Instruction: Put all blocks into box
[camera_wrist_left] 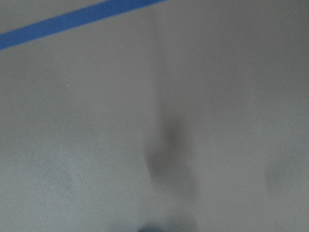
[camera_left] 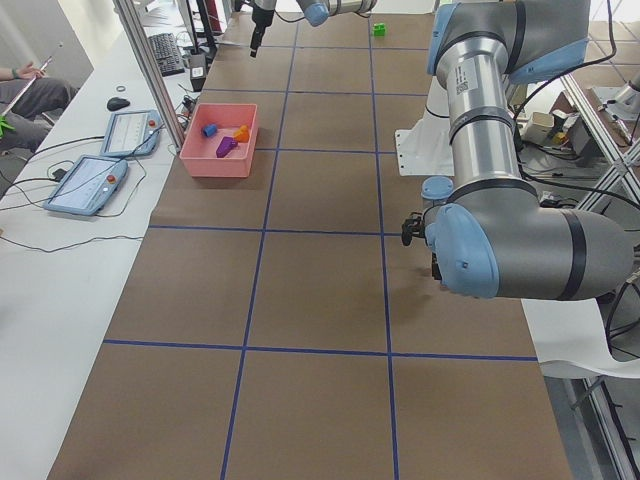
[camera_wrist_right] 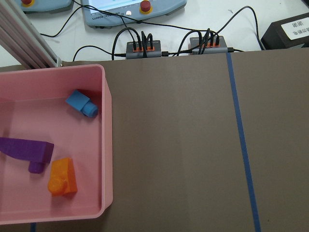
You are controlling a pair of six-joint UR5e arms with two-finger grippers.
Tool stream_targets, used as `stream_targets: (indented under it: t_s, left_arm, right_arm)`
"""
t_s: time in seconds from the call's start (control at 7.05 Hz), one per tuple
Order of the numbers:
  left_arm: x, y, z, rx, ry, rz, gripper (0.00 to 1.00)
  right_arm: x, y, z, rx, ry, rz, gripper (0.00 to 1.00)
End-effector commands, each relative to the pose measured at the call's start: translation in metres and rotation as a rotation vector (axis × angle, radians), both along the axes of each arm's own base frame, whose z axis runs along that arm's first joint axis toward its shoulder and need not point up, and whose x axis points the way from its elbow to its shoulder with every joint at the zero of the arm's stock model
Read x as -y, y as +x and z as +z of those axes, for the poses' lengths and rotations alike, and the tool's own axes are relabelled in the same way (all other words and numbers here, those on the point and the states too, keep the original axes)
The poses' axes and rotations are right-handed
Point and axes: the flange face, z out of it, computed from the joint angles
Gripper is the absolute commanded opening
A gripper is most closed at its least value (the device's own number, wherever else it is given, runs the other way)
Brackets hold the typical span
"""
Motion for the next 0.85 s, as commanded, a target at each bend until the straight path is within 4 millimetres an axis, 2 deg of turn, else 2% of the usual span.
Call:
stream_targets:
  t_s: [0.0, 0.14, 0.43, 0.71]
  left_arm:
    - [-0.013, 0.0, 0.004, 0.01, 0.006, 0.054, 0.92]
    - [-0.016, 0.001, 0.003, 0.005, 0.006, 0.063, 0.92]
    - [-0.027, 0.004, 0.014, 0.021, 0.009, 0.107, 0.86]
    - [-0.028, 0.004, 0.019, 0.026, 0.019, 0.122, 0.75]
  right_arm:
    - [-0.001, 0.001, 0.0, 0.0, 0.002, 0.0, 1.0]
    - [-0.003, 0.002, -0.003, 0.004, 0.009, 0.001, 1.0]
    - [-0.005, 0.004, -0.004, 0.005, 0.012, 0.001, 1.0]
    - [-0.005, 0.004, -0.004, 0.002, 0.012, 0.005, 1.0]
